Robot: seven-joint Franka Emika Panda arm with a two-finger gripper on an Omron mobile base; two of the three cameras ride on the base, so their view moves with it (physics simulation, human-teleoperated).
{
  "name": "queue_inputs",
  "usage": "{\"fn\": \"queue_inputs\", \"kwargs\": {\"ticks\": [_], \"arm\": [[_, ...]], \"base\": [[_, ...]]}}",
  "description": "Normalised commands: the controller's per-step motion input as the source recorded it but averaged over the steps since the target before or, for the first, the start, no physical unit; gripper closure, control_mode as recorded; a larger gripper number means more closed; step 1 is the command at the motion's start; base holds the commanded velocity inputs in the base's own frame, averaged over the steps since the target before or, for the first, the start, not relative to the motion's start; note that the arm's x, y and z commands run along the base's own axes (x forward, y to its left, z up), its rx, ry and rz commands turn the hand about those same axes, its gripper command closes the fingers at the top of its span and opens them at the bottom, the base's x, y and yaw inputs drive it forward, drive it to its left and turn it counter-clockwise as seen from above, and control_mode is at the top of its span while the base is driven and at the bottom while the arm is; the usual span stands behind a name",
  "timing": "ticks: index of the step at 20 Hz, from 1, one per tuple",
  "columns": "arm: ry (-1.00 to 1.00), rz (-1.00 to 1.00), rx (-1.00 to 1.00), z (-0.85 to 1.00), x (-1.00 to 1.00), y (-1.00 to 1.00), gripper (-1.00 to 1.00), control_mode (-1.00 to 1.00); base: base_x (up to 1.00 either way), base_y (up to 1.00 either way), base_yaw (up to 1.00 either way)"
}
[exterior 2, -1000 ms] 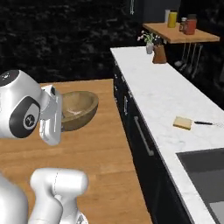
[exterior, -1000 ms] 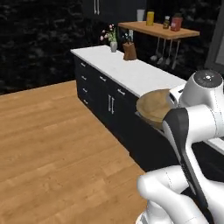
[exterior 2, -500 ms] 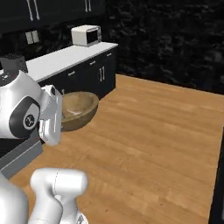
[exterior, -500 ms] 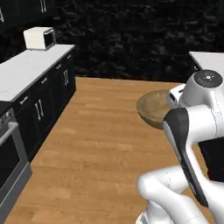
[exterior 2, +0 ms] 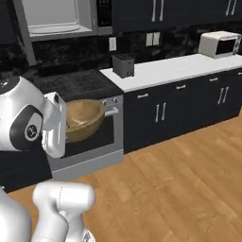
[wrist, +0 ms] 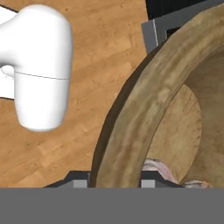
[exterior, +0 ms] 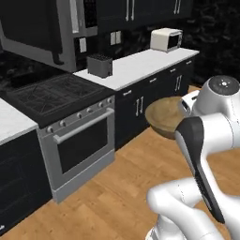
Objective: Pick the garlic from the sink and place it in the bowl. Then pick the bowl and place it in the microwave. Then close the microwave door and press the start button.
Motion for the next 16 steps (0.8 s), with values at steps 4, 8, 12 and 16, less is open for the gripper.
{"fn": "queue_inputs", "kwargs": {"ticks": [4, 8, 12, 16], "arm": [[0.00, 0.00, 0.00, 0.00, 0.00, 0.00, 1.00, 1.00], [0.00, 0.00, 0.00, 0.00, 0.00, 0.00, 1.00, 1.00], [0.00, 0.00, 0.00, 0.00, 0.00, 0.00, 1.00, 1.00], [0.00, 0.00, 0.00, 0.00, 0.00, 0.00, 1.00, 1.00]], "base": [[1.00, -0.37, 0.57], [1.00, -0.66, 0.42], [1.00, -0.56, 0.46], [1.00, -0.31, 0.60]]}}
